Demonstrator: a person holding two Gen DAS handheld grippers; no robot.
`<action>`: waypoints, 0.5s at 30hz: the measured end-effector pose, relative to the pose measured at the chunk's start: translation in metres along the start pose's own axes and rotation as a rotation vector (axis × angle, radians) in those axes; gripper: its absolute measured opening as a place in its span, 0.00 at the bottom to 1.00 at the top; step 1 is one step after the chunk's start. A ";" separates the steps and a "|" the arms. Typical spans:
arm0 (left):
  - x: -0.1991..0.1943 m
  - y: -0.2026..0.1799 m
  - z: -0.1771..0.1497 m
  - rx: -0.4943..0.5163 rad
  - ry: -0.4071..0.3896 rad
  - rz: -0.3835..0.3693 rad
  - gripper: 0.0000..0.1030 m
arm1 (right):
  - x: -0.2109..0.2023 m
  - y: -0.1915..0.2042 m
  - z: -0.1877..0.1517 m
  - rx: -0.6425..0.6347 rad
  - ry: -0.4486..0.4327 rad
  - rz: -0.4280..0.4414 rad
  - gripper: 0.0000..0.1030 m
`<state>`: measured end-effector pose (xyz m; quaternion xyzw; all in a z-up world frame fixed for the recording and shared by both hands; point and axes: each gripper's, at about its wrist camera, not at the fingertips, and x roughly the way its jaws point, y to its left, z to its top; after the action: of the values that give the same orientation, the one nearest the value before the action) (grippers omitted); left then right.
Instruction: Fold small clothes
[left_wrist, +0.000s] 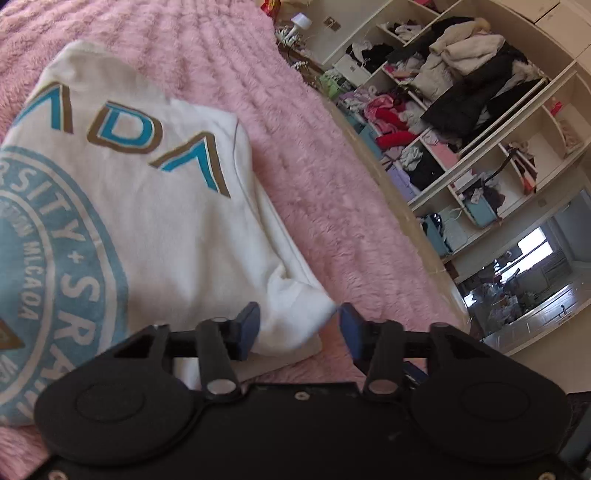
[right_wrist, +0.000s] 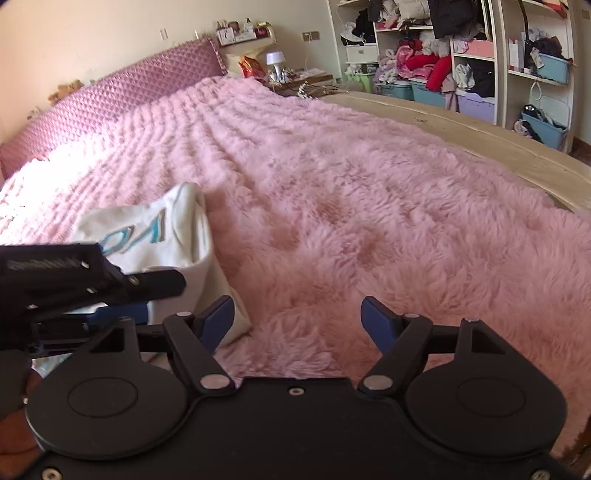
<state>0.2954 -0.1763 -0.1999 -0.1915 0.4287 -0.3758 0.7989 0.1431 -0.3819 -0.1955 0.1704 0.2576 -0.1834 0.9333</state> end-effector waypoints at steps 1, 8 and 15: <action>-0.017 0.002 0.002 0.000 -0.051 0.008 0.74 | -0.001 0.000 0.001 0.015 -0.007 0.034 0.74; -0.109 0.066 -0.010 -0.102 -0.165 0.202 0.80 | 0.020 0.024 0.000 0.078 0.024 0.182 0.62; -0.101 0.118 -0.042 -0.306 -0.055 0.206 0.64 | 0.032 0.035 0.007 0.061 0.045 0.136 0.07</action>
<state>0.2767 -0.0230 -0.2429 -0.2762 0.4763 -0.2172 0.8060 0.1864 -0.3621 -0.1996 0.2198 0.2606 -0.1235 0.9319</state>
